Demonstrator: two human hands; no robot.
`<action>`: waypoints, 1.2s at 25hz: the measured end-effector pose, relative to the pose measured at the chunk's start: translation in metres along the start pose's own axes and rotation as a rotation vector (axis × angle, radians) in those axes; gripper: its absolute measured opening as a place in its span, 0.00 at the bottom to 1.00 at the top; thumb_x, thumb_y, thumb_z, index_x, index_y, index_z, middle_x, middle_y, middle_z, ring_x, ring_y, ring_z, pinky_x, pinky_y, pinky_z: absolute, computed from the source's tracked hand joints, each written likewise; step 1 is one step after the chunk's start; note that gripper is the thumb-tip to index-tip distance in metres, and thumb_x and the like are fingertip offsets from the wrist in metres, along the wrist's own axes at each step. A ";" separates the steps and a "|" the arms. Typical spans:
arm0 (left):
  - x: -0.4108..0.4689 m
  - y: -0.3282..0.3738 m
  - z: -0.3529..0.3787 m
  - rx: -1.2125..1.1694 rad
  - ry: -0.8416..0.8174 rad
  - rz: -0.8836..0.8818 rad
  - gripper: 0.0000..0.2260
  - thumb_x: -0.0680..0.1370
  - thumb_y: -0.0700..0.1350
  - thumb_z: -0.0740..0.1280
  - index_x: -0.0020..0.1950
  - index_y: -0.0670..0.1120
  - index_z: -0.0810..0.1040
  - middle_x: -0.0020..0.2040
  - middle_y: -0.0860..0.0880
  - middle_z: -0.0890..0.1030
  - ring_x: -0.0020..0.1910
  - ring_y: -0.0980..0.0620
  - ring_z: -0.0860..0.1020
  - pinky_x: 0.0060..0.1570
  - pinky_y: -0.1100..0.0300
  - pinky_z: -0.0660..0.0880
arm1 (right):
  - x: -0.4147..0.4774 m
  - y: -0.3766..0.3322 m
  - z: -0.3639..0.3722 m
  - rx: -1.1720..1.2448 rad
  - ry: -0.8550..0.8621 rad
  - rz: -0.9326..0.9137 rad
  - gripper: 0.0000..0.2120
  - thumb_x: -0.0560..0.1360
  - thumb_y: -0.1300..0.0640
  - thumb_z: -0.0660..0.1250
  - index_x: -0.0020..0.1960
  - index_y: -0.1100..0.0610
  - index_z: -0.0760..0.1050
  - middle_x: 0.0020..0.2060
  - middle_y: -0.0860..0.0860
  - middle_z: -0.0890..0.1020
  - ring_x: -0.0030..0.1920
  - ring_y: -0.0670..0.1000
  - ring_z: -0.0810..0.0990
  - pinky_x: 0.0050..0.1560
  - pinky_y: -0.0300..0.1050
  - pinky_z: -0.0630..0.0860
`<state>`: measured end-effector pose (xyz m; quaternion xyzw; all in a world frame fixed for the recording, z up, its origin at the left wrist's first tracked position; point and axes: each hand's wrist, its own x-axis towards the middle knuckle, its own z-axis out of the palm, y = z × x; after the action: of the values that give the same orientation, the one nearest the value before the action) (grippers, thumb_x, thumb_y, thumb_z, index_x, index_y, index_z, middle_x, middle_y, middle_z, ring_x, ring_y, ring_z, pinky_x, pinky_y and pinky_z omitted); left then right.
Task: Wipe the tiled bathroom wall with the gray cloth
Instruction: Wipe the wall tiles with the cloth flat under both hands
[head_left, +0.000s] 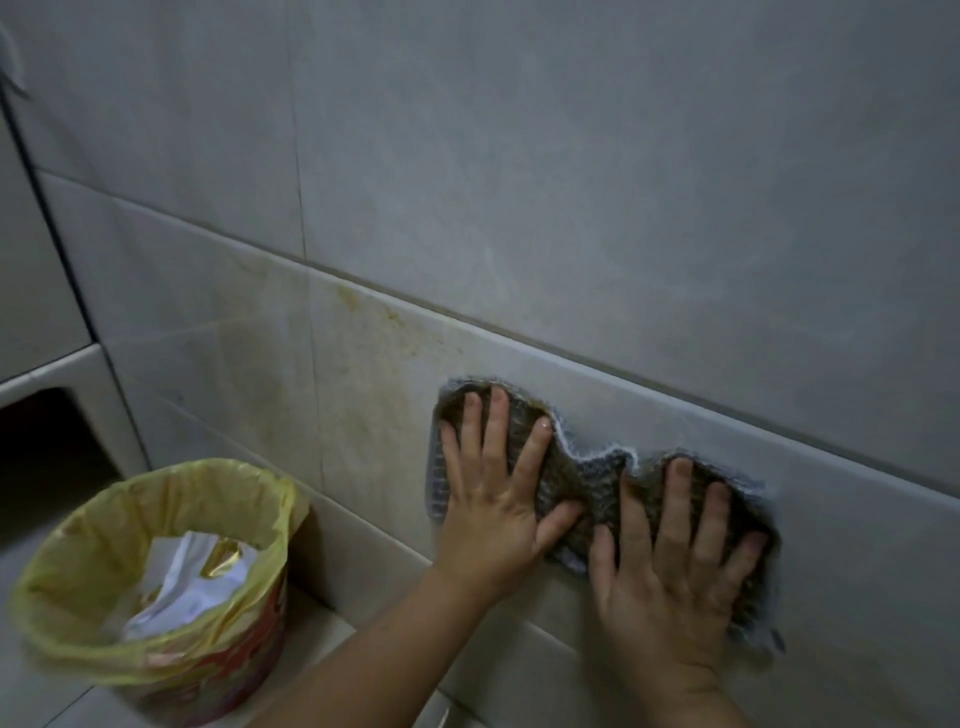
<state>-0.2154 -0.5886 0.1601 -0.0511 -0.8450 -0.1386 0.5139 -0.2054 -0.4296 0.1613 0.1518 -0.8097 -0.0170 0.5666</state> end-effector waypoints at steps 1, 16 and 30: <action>0.006 -0.004 -0.004 -0.008 -0.002 0.017 0.34 0.80 0.67 0.53 0.80 0.56 0.44 0.81 0.47 0.38 0.79 0.41 0.41 0.74 0.34 0.44 | 0.005 -0.002 -0.002 -0.004 0.009 0.019 0.26 0.77 0.49 0.59 0.74 0.55 0.61 0.79 0.58 0.50 0.77 0.62 0.50 0.73 0.66 0.46; 0.033 -0.092 -0.033 -0.014 -0.050 -0.014 0.34 0.79 0.67 0.53 0.79 0.55 0.46 0.81 0.46 0.40 0.79 0.42 0.40 0.74 0.35 0.44 | 0.057 -0.077 0.015 -0.025 0.037 -0.110 0.25 0.78 0.51 0.57 0.73 0.57 0.62 0.78 0.60 0.52 0.78 0.61 0.46 0.74 0.66 0.44; 0.043 -0.147 -0.044 -0.029 -0.035 -0.115 0.35 0.79 0.68 0.50 0.80 0.56 0.42 0.81 0.45 0.43 0.80 0.42 0.40 0.75 0.38 0.43 | 0.088 -0.128 0.033 -0.022 0.045 -0.202 0.24 0.79 0.52 0.56 0.73 0.58 0.64 0.78 0.60 0.52 0.78 0.61 0.48 0.74 0.66 0.45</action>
<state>-0.2312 -0.7445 0.1902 -0.0125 -0.8534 -0.1793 0.4894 -0.2342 -0.5799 0.2038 0.2268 -0.7771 -0.0793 0.5817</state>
